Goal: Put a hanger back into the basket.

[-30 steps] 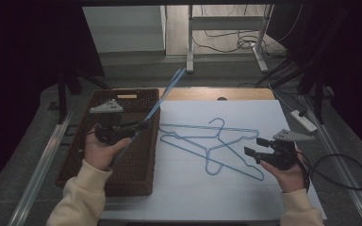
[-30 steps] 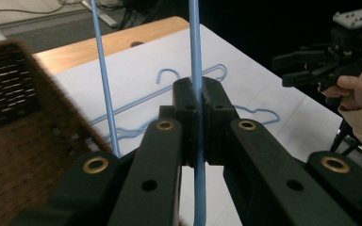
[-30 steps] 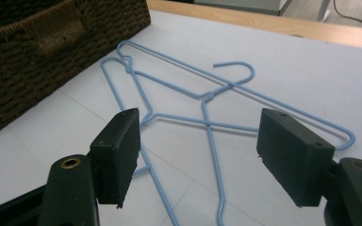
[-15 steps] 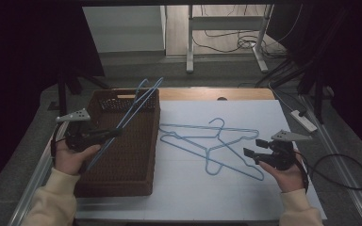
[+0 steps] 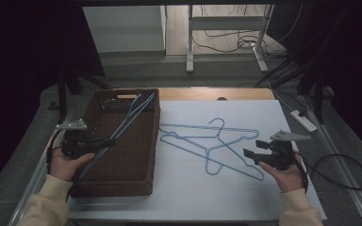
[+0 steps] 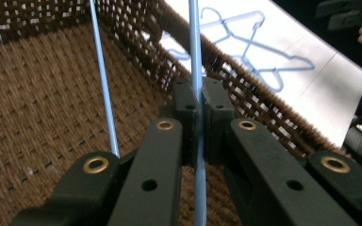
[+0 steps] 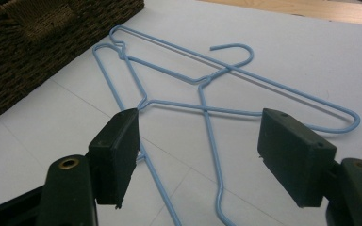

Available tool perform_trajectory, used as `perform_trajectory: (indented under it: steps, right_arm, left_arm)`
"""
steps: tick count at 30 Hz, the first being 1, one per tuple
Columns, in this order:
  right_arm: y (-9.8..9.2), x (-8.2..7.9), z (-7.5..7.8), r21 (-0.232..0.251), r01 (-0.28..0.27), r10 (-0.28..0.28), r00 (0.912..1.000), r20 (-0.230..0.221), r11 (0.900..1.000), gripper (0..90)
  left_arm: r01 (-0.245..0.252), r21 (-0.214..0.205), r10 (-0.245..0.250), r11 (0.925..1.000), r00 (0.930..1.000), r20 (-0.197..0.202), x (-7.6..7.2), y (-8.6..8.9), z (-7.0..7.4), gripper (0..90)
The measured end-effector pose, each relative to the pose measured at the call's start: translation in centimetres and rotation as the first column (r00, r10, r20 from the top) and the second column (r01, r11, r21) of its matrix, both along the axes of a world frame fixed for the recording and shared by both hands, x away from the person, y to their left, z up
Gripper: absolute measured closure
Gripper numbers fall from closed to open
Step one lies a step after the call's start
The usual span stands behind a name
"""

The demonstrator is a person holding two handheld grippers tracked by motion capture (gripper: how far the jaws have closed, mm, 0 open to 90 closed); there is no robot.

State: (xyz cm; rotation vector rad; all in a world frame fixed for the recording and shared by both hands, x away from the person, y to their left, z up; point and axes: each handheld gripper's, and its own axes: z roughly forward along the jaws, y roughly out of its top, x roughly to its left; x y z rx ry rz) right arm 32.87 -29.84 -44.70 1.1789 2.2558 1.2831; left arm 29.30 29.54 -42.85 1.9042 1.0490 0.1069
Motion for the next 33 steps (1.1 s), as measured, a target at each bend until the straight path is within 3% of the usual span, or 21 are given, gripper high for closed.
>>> perform_trajectory:
  steps: [7,11,14,17,19,23,24,25,26,33]
  right_arm:
    - [0.1,0.0,-0.1,-0.006,-0.002,0.002,1.0,-0.002,1.0,31.0]
    - [0.1,0.0,-0.1,-0.01,0.0,0.0,1.0,-0.006,1.0,30.9]
    - [0.0,0.1,-0.2,-0.008,0.002,-0.002,1.0,-0.009,1.0,31.0]
    - [0.0,0.1,-0.2,-0.01,0.001,-0.001,0.9999,-0.01,1.0,30.9]
    - [0.1,0.1,-0.2,-0.013,0.001,-0.001,0.9999,-0.011,0.9999,30.9]
    - [0.1,0.0,-0.2,-0.013,-0.001,0.001,1.0,-0.009,0.9999,31.0]
    - [0.2,0.0,-0.2,-0.013,-0.002,0.002,1.0,-0.009,0.9999,31.0]
    - [0.2,0.1,-0.2,-0.013,-0.002,0.002,1.0,-0.01,0.9999,31.0]
    - [0.2,0.1,-0.2,-0.014,-0.002,0.002,0.9999,-0.01,0.9999,31.0]
    - [0.2,0.1,-0.3,-0.016,-0.001,0.0,0.9999,-0.011,0.9999,31.0]
  left_arm:
    - [-0.022,0.041,0.025,0.9989,0.996,-0.086,0.9,0.2,-1.4,86.3]
    - [-0.042,0.047,0.047,0.998,0.9929,-0.11,1.3,0.4,-1.8,86.3]
    - [-0.083,0.099,0.096,0.9917,0.9857,-0.139,1.6,0.4,-2.4,86.2]
    - [-0.1,0.098,0.115,0.9902,0.9804,-0.16,1.7,0.5,-2.5,85.3]
    - [-0.106,0.13,0.127,0.9858,0.9775,-0.168,1.8,0.5,-2.6,84.5]
    - [-0.073,0.12,0.09,0.9901,0.9853,-0.145,1.7,0.0,-2.3,86.0]
    - [-0.06,0.109,0.075,0.9922,0.9872,-0.14,1.7,0.0,-2.3,86.1]
    - [-0.031,0.072,0.041,0.9969,0.9887,-0.144,1.8,-0.1,-2.2,86.1]
    - [-0.017,0.069,0.026,0.9975,0.9916,-0.127,1.8,-0.2,-2.0,86.2]
    - [-0.012,0.067,0.02,0.9977,0.9922,-0.123,2.1,0.1,-2.3,86.2]
